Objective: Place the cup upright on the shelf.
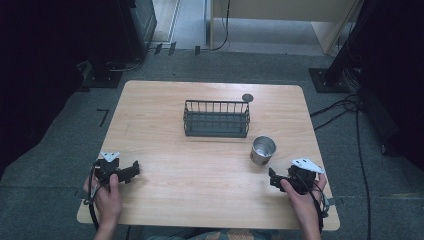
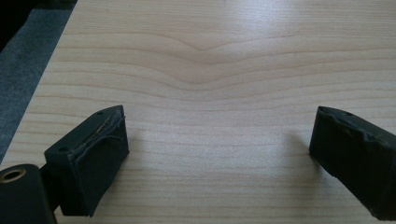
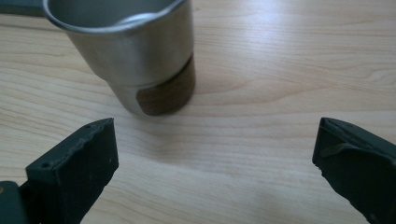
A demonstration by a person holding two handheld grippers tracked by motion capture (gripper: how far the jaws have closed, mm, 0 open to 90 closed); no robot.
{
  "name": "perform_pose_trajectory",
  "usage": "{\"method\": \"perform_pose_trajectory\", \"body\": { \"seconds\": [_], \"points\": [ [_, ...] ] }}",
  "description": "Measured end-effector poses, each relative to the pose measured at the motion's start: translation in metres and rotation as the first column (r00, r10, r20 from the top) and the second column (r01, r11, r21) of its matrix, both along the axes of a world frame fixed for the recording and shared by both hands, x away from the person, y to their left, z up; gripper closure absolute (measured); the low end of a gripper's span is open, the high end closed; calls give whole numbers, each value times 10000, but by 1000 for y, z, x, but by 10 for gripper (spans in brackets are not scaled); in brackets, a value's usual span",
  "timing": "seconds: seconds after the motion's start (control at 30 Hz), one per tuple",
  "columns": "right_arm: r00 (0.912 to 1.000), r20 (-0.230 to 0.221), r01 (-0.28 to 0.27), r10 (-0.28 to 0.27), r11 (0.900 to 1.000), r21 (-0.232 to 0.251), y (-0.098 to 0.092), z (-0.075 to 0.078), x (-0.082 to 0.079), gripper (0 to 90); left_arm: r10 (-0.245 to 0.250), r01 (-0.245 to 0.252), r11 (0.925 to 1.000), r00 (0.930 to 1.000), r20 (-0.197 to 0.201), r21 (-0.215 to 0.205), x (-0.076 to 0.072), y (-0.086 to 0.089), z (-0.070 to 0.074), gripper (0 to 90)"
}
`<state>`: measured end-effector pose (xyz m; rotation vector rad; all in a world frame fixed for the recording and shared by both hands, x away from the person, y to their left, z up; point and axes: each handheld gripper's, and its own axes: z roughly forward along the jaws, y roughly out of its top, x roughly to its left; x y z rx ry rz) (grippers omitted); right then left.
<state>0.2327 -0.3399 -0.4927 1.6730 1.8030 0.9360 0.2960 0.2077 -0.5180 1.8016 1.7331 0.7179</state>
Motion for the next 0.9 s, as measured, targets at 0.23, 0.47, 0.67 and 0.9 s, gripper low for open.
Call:
{"method": "perform_pose_trajectory", "body": {
  "seconds": [0.23,0.47,0.67,0.9],
  "points": [
    [9995,103,-303,303,9995,-33,11,4,8,0,0,0,10000,10000,2,5,0,0,0,49],
    [9979,216,-605,607,9981,-80,23,9,20,0,-3,3,10000,10000,-1,8,0,0,0,49],
    [9970,213,-741,742,9972,-34,32,9,28,0,-4,4,10000,10000,-3,6,0,0,0,49],
    [9958,251,-886,885,9961,21,43,10,43,0,-2,2,10000,10000,-6,-5,0,0,0,49]
  ]
}}
